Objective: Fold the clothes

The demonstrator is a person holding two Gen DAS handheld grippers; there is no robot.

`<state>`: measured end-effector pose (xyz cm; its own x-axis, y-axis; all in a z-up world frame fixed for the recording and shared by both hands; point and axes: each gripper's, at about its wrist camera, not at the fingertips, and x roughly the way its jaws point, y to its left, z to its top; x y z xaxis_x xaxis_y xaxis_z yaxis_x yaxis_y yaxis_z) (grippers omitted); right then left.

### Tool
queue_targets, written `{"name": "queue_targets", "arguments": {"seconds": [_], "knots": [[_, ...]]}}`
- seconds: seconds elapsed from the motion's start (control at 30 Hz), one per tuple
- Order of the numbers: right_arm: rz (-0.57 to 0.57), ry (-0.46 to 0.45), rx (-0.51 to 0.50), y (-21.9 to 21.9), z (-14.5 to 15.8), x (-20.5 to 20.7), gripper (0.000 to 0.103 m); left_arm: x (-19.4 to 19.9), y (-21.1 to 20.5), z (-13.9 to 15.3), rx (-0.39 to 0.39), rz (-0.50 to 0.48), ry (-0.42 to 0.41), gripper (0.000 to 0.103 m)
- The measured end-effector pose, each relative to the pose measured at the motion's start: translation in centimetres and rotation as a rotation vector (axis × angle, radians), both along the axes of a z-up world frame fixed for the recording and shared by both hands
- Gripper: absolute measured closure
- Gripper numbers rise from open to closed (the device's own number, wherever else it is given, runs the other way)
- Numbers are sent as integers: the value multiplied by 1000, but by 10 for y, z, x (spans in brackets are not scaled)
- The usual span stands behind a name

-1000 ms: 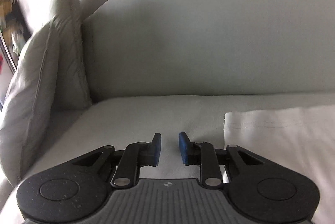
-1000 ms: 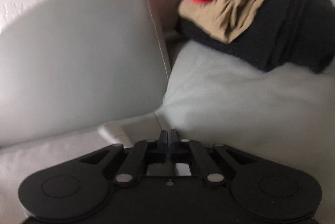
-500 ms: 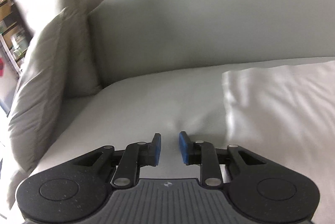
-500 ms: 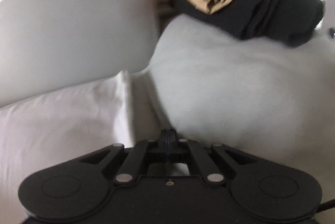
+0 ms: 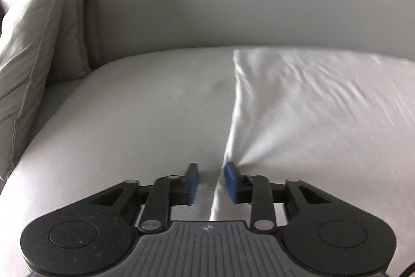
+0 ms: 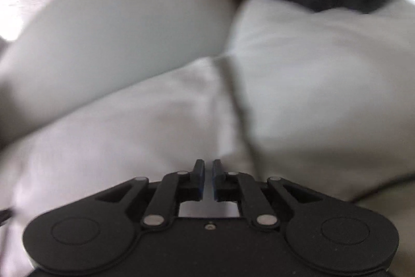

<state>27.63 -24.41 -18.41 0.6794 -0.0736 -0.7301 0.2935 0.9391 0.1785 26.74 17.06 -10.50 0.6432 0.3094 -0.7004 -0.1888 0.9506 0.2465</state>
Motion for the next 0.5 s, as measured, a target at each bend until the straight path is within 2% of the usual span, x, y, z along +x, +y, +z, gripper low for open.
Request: {"name": "queue_targets", "arguments": {"seconds": [0.07, 0.13, 0.17, 0.23, 0.33, 0.5], "knots": [[-29, 31, -83, -5, -5, -3, 103, -1, -6, -3, 109, 45, 14, 75], [-6, 40, -136, -5, -3, -4, 103, -2, -8, -7, 195, 75, 31, 77], [-5, 43, -148, -3, 1, -6, 103, -4, -6, -5, 196, 83, 31, 78], [-8, 40, -154, -1, 13, -11, 103, -13, 1, 9, 144, 92, 12, 81], [-22, -39, -53, 2, 52, -38, 101, -38, -5, 45, 116, 60, -82, 81], [35, -202, 13, 2, 132, -107, 97, -107, -7, 117, 34, -5, -224, 79]]}}
